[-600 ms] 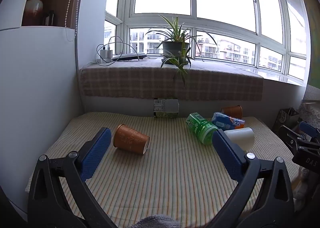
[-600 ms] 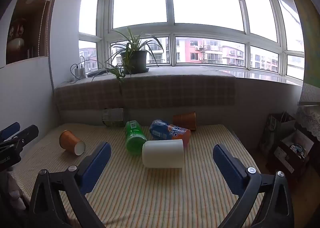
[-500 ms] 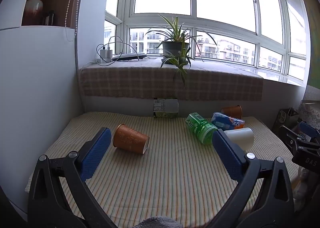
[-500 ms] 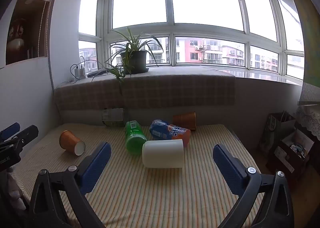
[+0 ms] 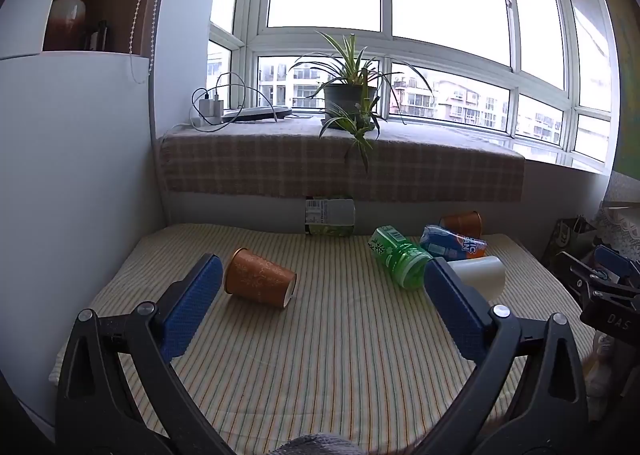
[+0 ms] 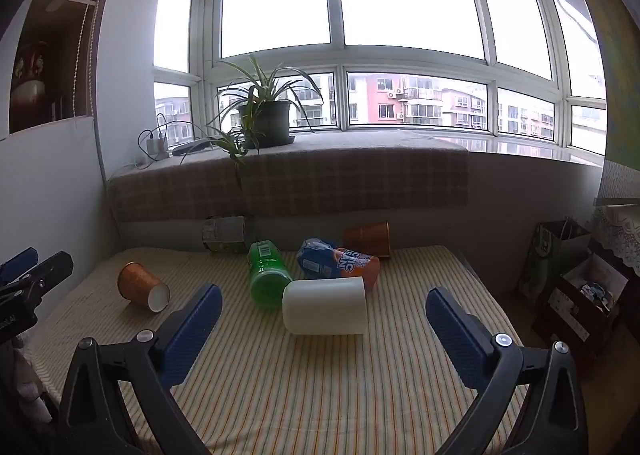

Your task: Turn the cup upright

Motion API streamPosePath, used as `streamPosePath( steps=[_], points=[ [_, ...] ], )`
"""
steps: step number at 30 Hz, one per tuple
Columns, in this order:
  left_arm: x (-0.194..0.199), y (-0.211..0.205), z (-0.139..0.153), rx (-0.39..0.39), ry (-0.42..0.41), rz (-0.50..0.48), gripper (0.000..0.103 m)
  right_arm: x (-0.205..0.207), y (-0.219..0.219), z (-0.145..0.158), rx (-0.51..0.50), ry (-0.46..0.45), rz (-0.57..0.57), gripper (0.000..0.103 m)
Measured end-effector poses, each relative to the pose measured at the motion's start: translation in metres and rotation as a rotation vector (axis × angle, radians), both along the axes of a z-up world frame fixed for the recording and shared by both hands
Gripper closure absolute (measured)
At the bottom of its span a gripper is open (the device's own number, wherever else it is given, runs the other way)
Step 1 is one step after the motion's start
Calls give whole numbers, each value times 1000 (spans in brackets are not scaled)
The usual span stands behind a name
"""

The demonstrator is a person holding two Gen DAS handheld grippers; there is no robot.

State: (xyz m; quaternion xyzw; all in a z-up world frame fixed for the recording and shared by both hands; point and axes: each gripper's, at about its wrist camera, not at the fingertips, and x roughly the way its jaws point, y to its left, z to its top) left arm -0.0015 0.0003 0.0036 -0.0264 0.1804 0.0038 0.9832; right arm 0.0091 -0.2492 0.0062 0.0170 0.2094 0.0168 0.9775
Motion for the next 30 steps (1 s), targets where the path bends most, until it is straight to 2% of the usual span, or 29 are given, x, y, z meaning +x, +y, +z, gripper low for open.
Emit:
streamPosePath(
  steps=[30],
  points=[
    [-1, -7, 6, 5, -9, -2, 1, -3, 0, 1, -4, -7, -2, 0]
  ],
)
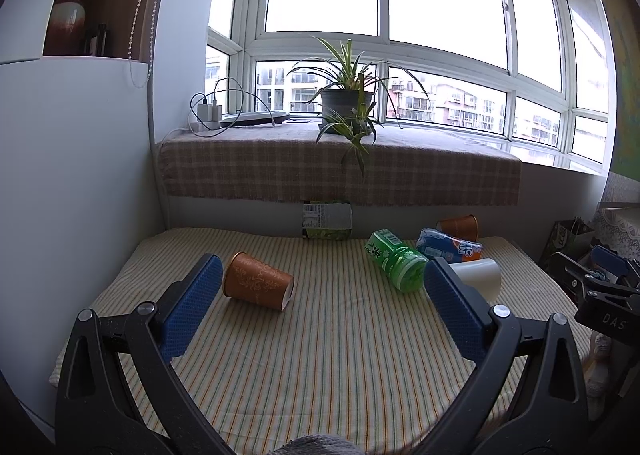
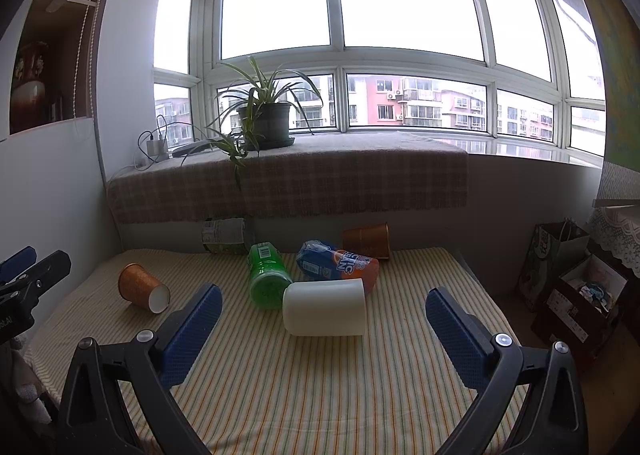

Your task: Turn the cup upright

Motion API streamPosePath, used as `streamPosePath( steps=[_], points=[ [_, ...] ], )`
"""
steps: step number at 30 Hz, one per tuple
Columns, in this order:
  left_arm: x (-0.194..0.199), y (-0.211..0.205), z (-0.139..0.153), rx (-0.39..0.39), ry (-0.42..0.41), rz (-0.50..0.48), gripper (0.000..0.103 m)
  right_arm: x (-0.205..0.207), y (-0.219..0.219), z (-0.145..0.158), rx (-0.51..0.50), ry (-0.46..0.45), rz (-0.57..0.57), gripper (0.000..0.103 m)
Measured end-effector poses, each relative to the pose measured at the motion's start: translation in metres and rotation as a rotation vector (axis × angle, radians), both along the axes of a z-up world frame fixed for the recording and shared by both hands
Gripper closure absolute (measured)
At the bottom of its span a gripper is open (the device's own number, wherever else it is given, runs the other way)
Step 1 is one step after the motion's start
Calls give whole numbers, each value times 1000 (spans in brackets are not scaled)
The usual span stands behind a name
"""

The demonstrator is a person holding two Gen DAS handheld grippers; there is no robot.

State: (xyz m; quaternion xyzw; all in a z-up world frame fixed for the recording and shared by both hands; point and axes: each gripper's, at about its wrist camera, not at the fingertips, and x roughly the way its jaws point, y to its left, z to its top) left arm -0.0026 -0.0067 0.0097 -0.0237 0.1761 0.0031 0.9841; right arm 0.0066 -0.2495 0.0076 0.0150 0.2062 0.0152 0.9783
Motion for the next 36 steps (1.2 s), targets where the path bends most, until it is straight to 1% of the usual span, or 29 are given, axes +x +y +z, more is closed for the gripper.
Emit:
streamPosePath(
  steps=[14, 32, 36],
  points=[
    [-1, 0, -1, -1, -2, 2, 1, -3, 1, 7, -7, -17, -5, 0],
    [-3, -2, 4, -8, 1, 7, 1, 0, 3, 10, -10, -12, 4, 0],
    [-1, 1, 1, -11, 7, 10, 1, 3, 5, 10, -13, -10, 12, 0]
  ],
)
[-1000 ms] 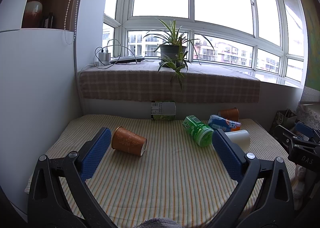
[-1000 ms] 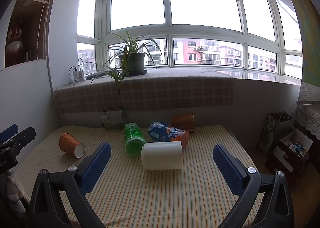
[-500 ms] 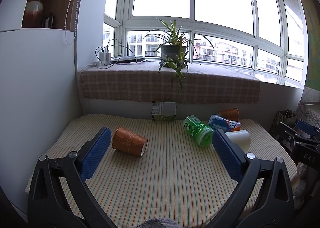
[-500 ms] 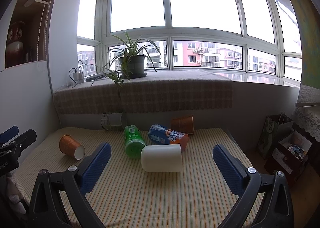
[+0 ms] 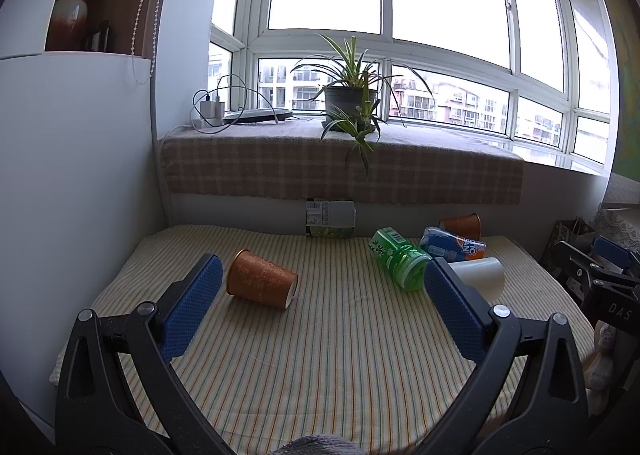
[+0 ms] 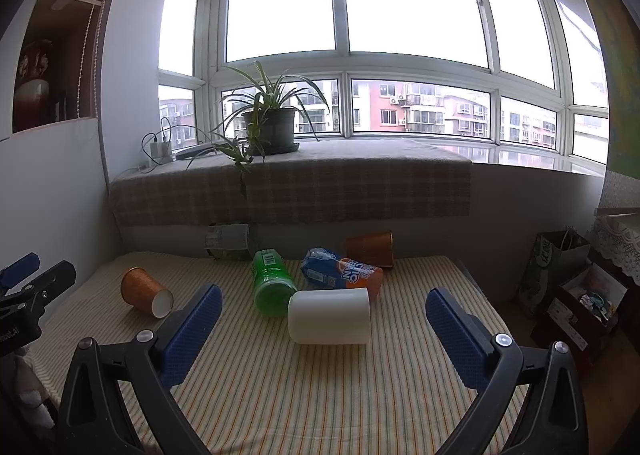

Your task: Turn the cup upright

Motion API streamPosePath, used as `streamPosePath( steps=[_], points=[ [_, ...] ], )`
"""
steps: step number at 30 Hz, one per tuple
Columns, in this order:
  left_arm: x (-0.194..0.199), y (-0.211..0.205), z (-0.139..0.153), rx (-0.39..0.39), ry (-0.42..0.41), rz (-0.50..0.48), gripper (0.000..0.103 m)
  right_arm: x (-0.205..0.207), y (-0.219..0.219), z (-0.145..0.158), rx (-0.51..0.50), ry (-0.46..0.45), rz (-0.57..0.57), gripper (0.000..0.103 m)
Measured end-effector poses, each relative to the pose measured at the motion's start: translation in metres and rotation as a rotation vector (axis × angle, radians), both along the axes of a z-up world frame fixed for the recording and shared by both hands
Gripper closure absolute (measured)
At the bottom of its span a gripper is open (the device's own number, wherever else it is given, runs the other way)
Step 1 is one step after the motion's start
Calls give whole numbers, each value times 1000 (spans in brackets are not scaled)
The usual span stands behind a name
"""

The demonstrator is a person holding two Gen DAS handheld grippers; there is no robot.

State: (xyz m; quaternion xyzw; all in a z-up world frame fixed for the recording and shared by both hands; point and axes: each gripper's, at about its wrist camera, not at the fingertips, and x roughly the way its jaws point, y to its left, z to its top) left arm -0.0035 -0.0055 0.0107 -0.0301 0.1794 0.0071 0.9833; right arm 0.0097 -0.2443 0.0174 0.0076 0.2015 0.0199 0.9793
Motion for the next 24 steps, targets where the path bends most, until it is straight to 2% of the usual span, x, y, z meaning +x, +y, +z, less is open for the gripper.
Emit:
streamPosePath(
  steps=[10, 24],
  points=[
    [3, 18, -11, -10, 18, 33, 1, 17, 15, -6, -9, 26, 55, 0],
    [-6, 60, -29, -1, 73, 134, 1, 77, 70, -17, -64, 97, 292, 0]
  ],
)
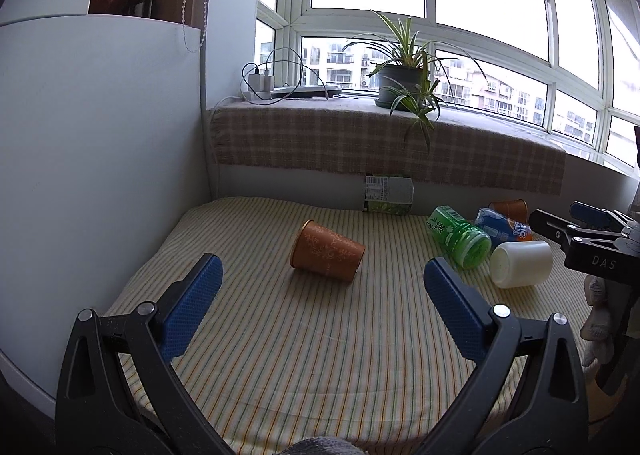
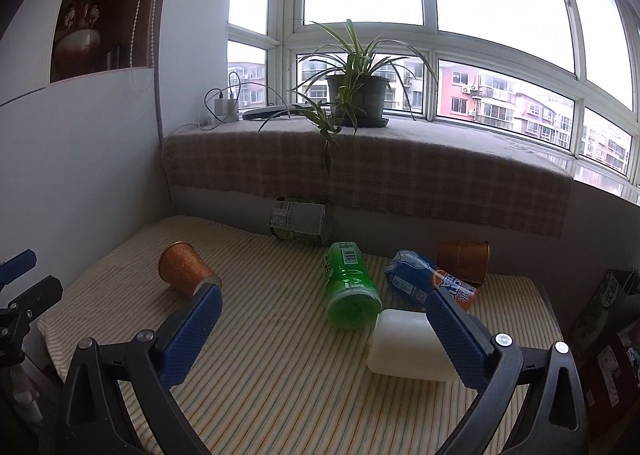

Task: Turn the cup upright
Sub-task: 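Move the right tool to the tipped orange paper cup and grasp it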

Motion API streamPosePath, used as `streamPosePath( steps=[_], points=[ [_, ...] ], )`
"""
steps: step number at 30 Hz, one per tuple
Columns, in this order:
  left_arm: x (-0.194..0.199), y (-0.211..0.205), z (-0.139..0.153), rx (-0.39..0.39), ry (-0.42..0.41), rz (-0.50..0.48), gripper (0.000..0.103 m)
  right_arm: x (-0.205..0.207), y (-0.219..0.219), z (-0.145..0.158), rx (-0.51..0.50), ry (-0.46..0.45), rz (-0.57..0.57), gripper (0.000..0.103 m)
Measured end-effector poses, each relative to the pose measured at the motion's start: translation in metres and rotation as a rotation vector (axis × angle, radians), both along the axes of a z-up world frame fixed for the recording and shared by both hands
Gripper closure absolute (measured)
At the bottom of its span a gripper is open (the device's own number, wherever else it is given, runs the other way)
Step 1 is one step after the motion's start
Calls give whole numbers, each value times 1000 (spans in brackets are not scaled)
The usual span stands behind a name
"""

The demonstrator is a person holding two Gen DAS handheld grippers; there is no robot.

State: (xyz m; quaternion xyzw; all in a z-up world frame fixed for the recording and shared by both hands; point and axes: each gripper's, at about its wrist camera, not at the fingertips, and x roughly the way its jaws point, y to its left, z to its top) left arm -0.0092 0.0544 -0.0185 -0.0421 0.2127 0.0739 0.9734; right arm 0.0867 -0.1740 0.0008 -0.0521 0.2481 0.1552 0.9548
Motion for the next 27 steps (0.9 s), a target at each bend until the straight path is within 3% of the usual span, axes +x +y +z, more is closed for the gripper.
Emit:
streamPosePath(
  steps=[6, 17, 27],
  points=[
    [-4, 20, -6, -17, 19, 43, 1, 32, 40, -8, -62, 59, 142, 0],
    [-15, 52, -18, -50, 58, 109, 1, 85, 130, -38, -190, 246, 459, 0],
    [-23, 73, -30, -88, 83, 149, 1, 111, 206, -69, -431, 367, 657, 2]
  ],
)
